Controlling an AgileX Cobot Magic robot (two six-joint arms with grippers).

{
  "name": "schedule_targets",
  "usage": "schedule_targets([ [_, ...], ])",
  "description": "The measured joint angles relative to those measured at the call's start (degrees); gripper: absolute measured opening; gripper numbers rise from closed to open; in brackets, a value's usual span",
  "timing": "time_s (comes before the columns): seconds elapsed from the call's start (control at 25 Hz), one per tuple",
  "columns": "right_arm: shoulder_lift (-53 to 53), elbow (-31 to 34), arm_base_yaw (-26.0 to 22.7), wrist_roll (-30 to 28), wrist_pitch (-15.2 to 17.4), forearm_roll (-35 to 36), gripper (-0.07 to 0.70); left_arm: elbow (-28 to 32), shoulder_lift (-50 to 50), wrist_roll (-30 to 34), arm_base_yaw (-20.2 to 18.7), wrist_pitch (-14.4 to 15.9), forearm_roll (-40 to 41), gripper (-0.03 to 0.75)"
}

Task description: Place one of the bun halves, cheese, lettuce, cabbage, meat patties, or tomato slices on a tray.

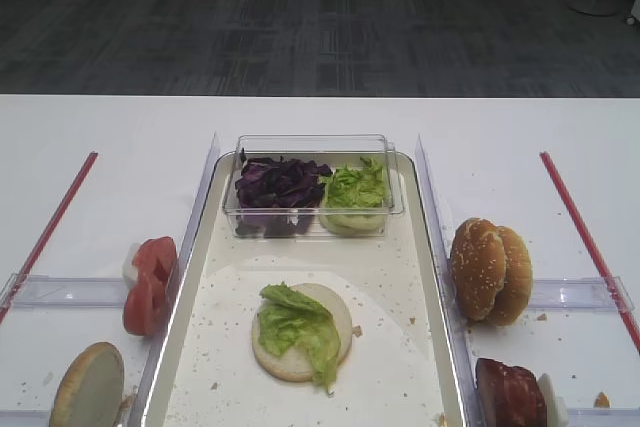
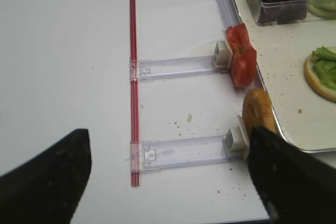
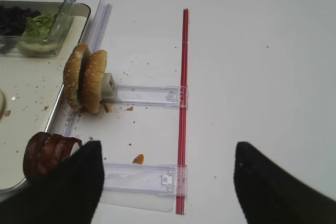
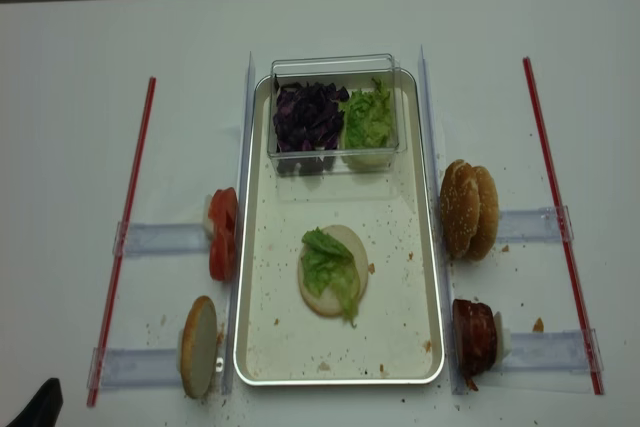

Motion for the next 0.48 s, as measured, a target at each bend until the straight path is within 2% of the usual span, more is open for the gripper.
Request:
schedule_targets([
  [0.48,0.0,0.0,0.0,0.0,0.0,-0.1,0.542,0.0,0.0,0.0,0.0,0.0,0.0,0.563],
])
